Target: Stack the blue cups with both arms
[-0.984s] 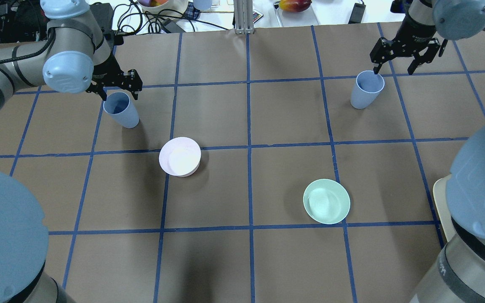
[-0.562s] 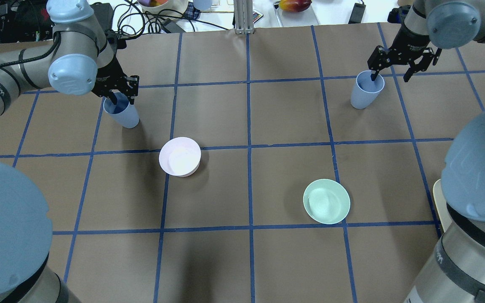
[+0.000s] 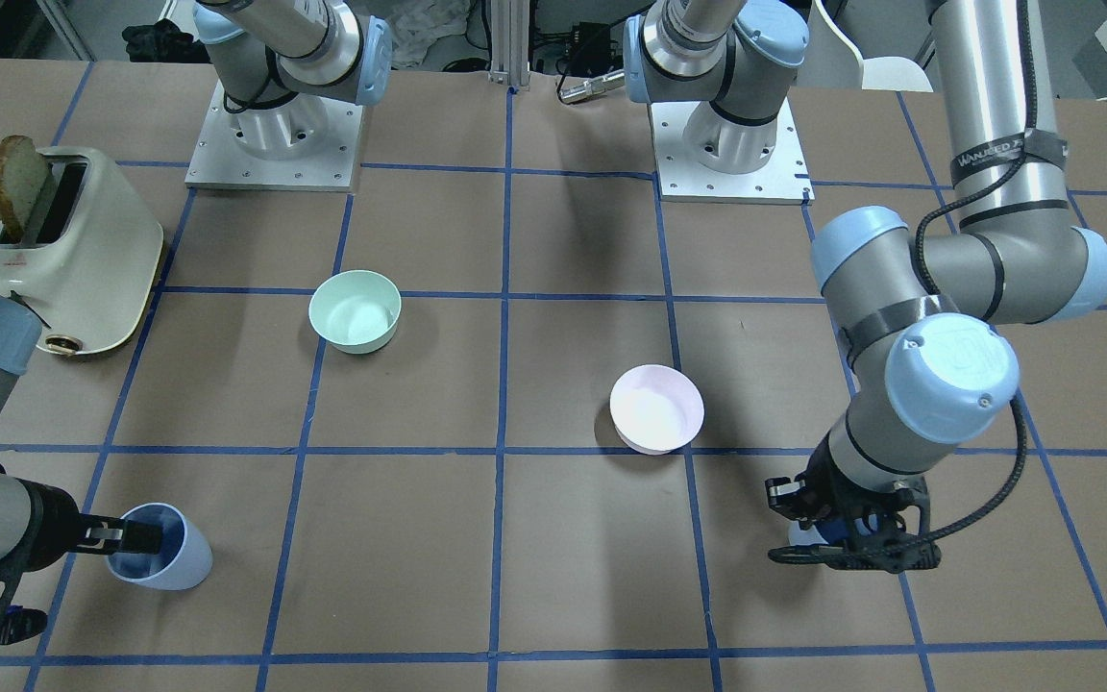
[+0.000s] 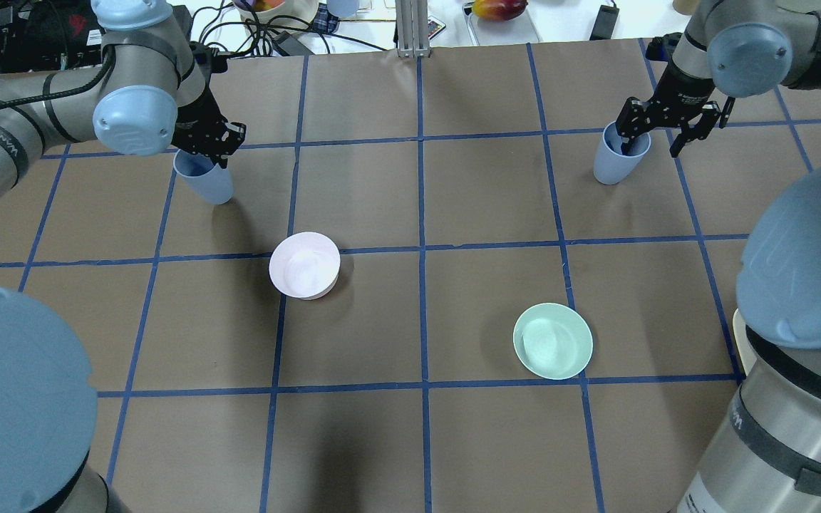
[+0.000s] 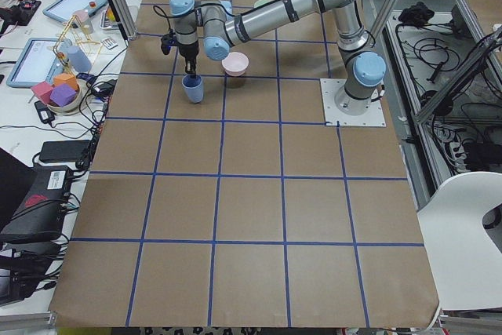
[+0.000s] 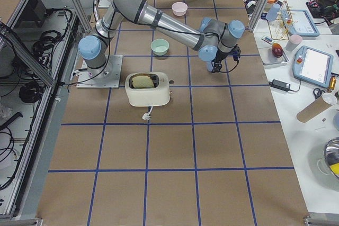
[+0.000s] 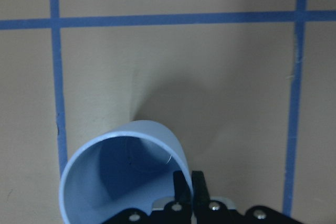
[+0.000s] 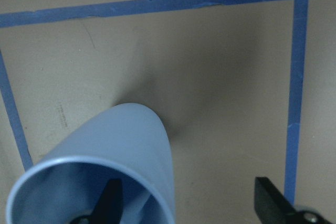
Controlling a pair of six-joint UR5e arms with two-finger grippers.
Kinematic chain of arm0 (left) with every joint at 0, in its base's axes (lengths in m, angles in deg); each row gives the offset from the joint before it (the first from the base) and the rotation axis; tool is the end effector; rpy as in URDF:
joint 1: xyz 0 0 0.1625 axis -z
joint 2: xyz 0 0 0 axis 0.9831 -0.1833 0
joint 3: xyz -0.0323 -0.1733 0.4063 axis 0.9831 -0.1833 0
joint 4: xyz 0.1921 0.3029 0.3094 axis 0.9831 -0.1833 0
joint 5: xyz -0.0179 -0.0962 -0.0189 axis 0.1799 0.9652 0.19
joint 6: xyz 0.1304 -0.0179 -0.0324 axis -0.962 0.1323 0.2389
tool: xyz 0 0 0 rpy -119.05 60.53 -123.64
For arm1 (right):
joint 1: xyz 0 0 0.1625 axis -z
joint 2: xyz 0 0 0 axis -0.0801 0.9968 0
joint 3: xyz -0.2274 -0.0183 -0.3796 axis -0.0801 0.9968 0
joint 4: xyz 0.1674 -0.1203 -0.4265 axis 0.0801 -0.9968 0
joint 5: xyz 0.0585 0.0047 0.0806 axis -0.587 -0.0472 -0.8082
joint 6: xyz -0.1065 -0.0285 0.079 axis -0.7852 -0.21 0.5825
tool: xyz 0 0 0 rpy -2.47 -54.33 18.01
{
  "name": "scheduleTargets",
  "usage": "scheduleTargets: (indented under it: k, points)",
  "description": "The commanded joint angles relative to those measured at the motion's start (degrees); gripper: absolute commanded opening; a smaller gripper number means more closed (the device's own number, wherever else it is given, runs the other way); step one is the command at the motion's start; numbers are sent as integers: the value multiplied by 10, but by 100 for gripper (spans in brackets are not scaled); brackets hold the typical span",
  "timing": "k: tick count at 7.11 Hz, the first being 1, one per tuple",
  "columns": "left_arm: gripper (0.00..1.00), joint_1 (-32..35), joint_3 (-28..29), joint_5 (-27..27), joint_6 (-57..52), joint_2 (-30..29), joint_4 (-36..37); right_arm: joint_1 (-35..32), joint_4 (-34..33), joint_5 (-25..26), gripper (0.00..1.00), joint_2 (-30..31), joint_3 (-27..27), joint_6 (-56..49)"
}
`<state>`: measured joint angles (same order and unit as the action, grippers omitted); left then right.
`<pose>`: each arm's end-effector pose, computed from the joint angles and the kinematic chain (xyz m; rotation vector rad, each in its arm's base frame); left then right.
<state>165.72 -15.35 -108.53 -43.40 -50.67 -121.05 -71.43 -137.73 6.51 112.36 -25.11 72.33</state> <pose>-0.0753 -0.7356 0.2497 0.0524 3.0568 -0.0935 -0.0498 -0.7709 0.1910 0.1155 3.0666 0.2244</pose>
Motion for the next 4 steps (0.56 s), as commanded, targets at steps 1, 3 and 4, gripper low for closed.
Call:
scheduleTargets:
  k: [1,3,4]
  points:
    - [0,92,54,-2,126,-5,-7,0,3,0,13,-5,1,0]
    - [0,174,66,1,264,-13,0,0,10,4,0,0,5,0]
    - [0,227,67,0,334,-28,2,0,12,4,0,5,8,0]
